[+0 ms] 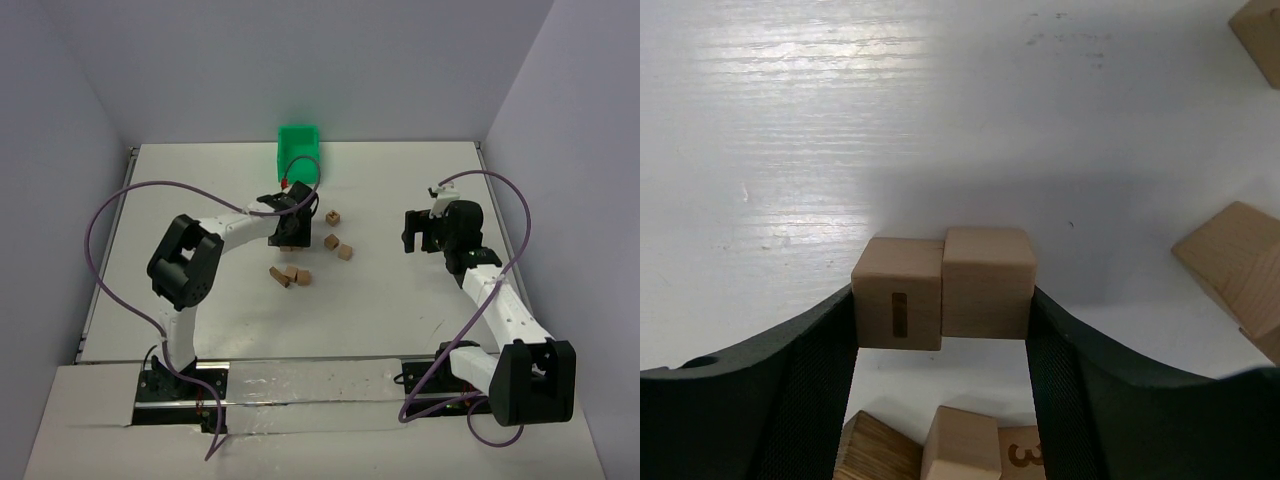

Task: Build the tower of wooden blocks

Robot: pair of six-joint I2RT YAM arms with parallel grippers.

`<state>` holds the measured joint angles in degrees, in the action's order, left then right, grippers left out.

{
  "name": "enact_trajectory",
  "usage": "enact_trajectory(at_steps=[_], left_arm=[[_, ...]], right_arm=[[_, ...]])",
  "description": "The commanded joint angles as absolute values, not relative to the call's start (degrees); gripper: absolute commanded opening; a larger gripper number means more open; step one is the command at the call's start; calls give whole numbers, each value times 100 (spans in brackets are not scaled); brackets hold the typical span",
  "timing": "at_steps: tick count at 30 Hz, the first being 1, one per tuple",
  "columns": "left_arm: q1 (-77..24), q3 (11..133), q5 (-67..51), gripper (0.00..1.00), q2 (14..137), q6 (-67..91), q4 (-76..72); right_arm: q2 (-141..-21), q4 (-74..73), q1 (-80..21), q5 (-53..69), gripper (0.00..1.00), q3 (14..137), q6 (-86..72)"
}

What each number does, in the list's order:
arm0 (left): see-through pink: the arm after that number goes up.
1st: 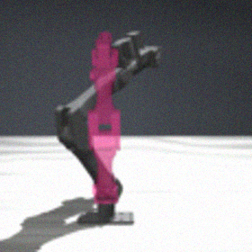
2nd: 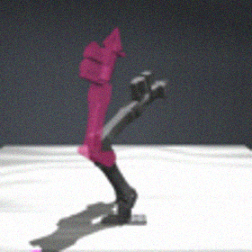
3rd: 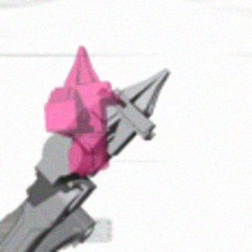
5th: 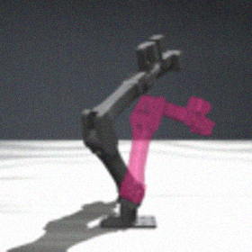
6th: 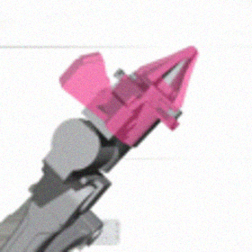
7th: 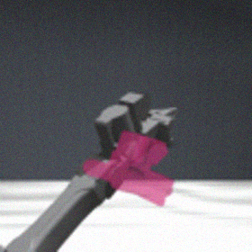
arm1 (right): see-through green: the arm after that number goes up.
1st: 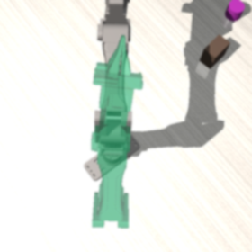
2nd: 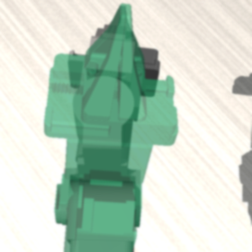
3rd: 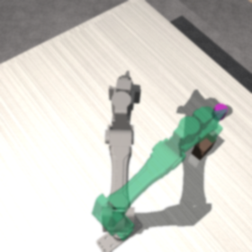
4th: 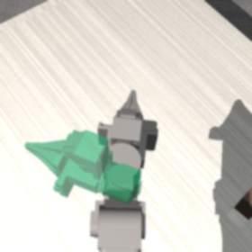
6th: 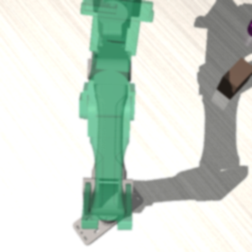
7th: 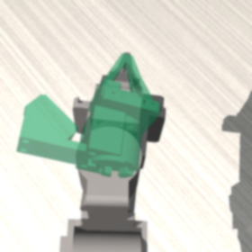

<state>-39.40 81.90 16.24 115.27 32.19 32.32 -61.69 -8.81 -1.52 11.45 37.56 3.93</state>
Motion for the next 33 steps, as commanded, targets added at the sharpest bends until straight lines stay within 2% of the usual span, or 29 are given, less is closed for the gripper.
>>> enact_trajectory(at_steps=[1, 6, 22, 26, 29, 31, 33], left_arm=[[-3894, 8420, 1702, 54, 11706, 3445, 3309], [-3885, 8458, 1596, 57, 11807, 3493, 3338], [-3885, 8459, 1452, 83, 11876, 3500, 3375], [-3875, 8457, 1415, 86, 11823, 3446, 3366], [-3829, 8586, 1368, 91, 11625, 3176, 3395], [-3746, 8741, 1195, 99, 11437, 2759, 3466], [-3713, 8912, 918, 99, 11241, 2161, 3615]], right_arm=[[-6205, -765, -189, 1099, 100, 4034, 413], [-6214, -765, -185, 1095, 100, 4040, 413], [-6224, -789, -185, 1083, 100, 4043, 411], [-6221, -782, -176, 1081, 100, 4043, 413], [-6183, -791, -185, 1072, 100, 4036, 413], [-6156, -795, -185, 1077, 100, 4034, 413], [-6144, -800, -185, 1095, 100, 4034, 413]])
